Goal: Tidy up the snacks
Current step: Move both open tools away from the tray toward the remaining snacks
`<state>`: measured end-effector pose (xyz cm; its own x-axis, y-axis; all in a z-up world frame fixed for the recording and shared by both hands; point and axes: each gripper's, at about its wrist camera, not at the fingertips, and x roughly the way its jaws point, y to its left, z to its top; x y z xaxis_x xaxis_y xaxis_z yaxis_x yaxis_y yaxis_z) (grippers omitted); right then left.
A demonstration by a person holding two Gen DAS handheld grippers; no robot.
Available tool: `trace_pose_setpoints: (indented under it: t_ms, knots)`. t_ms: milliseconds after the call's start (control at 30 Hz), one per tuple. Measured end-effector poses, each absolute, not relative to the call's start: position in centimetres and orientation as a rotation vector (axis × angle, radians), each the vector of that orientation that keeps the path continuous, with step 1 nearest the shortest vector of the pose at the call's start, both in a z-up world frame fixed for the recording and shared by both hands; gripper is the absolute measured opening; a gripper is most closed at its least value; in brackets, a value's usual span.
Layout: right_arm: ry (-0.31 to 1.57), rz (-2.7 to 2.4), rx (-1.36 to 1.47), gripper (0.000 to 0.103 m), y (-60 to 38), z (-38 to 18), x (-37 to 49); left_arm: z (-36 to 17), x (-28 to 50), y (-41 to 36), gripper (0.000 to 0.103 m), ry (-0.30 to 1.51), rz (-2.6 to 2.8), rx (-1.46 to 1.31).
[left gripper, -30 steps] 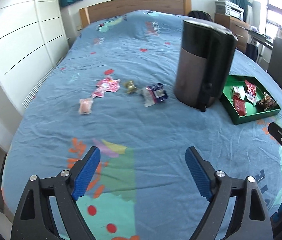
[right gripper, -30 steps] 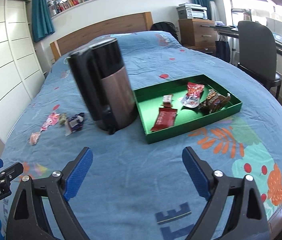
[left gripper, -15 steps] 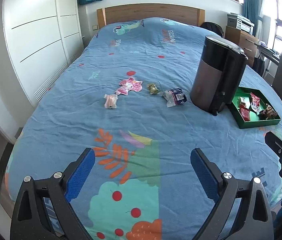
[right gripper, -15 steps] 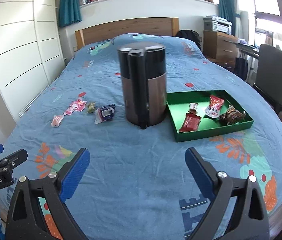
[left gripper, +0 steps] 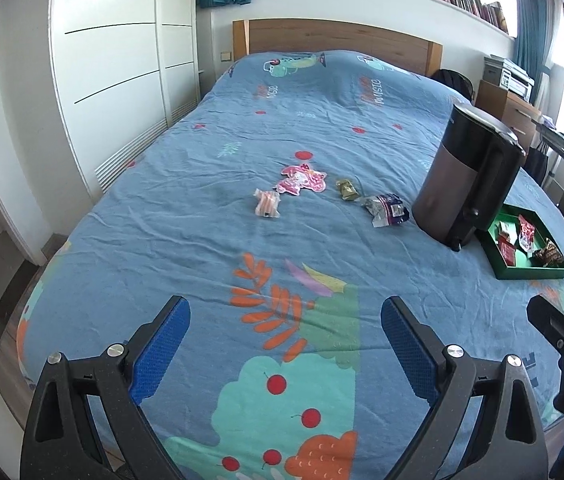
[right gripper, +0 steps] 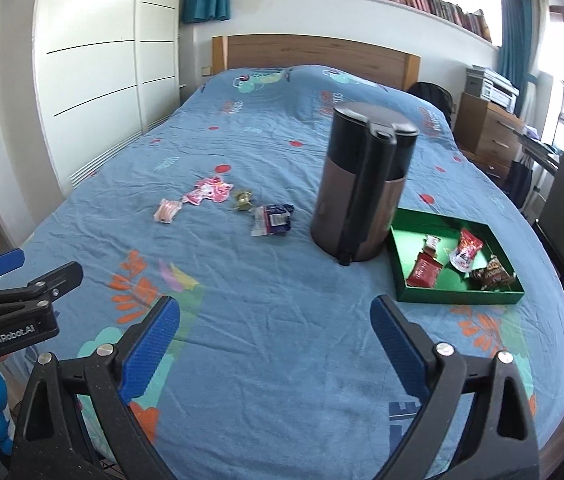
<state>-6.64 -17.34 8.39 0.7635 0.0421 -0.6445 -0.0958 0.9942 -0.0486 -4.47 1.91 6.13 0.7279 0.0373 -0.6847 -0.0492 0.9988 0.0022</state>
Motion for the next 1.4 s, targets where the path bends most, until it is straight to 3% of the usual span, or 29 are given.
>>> trace_pose_setpoints:
  t_ms: [467,1400]
  knots:
    - [0.702,0.13,-0.068,0.103,-14.7,8.5,-5.1,4.5,-2.4,4.7,0.094,0.773,0.134,-0.05]
    - [0.759,0.147,-0.021,0.103,-14.8,2.9,5.7,-0.3,5.7,5.7,0.094,0.829,0.151,-0.028]
